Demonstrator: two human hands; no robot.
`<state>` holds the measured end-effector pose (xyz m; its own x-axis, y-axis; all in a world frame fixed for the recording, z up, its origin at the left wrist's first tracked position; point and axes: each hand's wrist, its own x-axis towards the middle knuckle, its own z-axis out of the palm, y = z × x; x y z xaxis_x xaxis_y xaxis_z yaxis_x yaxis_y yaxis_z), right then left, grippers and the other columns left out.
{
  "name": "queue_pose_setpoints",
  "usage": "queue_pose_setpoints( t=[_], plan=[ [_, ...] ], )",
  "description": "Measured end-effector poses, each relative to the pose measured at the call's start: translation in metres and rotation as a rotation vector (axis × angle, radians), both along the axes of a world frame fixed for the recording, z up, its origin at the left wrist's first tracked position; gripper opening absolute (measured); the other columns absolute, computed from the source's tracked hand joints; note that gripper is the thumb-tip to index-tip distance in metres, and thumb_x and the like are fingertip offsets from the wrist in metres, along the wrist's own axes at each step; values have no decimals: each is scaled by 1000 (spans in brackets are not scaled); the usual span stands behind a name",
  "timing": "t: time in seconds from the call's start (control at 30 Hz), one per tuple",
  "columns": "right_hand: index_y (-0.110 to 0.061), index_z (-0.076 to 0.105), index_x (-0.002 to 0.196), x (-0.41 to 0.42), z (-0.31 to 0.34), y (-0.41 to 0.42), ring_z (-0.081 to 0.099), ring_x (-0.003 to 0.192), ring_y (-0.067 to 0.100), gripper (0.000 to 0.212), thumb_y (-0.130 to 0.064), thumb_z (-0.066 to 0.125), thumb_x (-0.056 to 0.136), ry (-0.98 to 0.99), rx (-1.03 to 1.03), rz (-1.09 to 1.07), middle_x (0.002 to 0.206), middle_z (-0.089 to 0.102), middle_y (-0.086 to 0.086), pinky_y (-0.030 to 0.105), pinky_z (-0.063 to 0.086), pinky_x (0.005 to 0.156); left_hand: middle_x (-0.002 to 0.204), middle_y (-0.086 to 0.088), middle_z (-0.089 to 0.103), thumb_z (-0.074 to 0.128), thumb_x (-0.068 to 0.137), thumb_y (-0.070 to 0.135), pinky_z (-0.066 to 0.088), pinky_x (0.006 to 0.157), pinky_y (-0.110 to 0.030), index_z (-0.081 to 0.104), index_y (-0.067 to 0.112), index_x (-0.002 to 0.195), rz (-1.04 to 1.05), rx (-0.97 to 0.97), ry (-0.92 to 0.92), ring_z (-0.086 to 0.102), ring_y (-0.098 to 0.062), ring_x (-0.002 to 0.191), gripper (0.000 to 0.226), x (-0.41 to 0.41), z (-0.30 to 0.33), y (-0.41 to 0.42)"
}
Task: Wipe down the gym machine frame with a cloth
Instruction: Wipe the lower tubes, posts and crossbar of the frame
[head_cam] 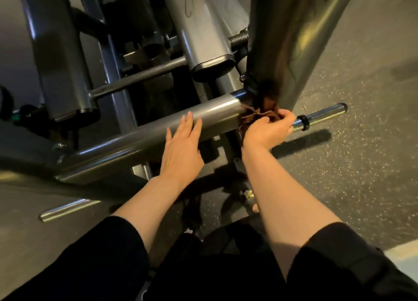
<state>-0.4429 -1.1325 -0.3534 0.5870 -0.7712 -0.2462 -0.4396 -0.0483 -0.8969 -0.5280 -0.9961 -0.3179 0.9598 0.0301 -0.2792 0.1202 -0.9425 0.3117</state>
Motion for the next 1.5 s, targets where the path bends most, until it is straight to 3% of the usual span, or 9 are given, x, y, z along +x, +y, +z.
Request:
queue_pose_setpoints(
  t=[0.2, 0.37, 0.57, 0.7, 0.83, 1.03, 1.27, 1.4, 1.5],
  plan=[
    [-13, 55, 101, -37, -10, 51, 54, 96, 29, 29, 9, 49, 83, 77, 82, 232, 109, 46, 5, 31, 46, 82, 163, -4, -5, 56, 89, 6, -6, 116, -56, 8, 21, 155, -64, 110, 121, -4, -16, 149, 83, 7, 9, 4],
    [-9, 60, 99, -44, 20, 47, 53, 91, 21, 28, 10, 50, 82, 62, 100, 399, 107, 53, 9, 27, 44, 83, 161, -9, 17, 52, 91, 7, 0, 118, -59, 26, 21, 152, -30, -10, 212, 13, -23, 149, 68, 19, 26, 5],
    [-7, 58, 111, 12, 133, -1, 54, 98, 13, 38, 13, 50, 80, -442, -153, 252, 111, 53, 8, 12, 44, 88, 160, -1, 23, 52, 90, 0, 14, 122, -44, 20, 22, 154, -13, -382, -206, 20, -18, 147, 75, 62, 91, -40],
    [0, 57, 116, 59, 198, -19, 54, 99, 18, 44, 14, 48, 76, -688, -361, 225, 111, 54, 17, 5, 38, 88, 163, 3, 9, 54, 90, -2, 6, 109, -8, 13, 23, 154, -14, -476, -486, 9, -9, 148, 80, 107, 159, -60],
    [-2, 66, 98, 77, 197, -28, 54, 96, 35, 27, 9, 57, 75, -710, -626, 334, 104, 57, 20, 44, 48, 89, 163, -4, 9, 50, 83, -11, 10, 121, -30, 19, 14, 153, -125, -370, -610, 6, -17, 150, 80, 140, 193, -65],
    [-8, 64, 92, 45, 138, -43, 51, 96, 27, 23, 9, 60, 76, -465, -515, 508, 103, 53, 13, 49, 52, 81, 163, -4, 11, 48, 86, -4, -6, 120, -48, 19, 12, 154, -225, -89, -514, 1, -17, 150, 75, 152, 197, -84],
    [-2, 66, 95, 96, 223, -57, 56, 94, 21, 21, 9, 54, 82, -725, -441, 370, 103, 56, 14, 23, 47, 87, 151, 4, 41, 53, 92, 15, -15, 116, -42, 44, 23, 144, -143, -68, -601, 29, -11, 143, 54, 156, 208, -90],
    [-1, 66, 98, 88, 200, -63, 56, 97, 25, 21, 9, 55, 82, -698, -520, 441, 105, 56, 17, 28, 48, 90, 146, -1, 49, 59, 90, 12, -11, 117, -45, 51, 20, 139, -125, -45, -633, 37, -14, 140, 50, 155, 209, -94],
    [1, 65, 101, 76, 177, -76, 56, 94, 21, 27, 16, 52, 83, -577, -389, 445, 103, 54, 13, 8, 41, 84, 143, -5, 51, 66, 88, 14, -5, 117, -50, 53, 17, 137, -137, 76, -631, 42, -19, 137, 51, 155, 209, -98]
  ],
)
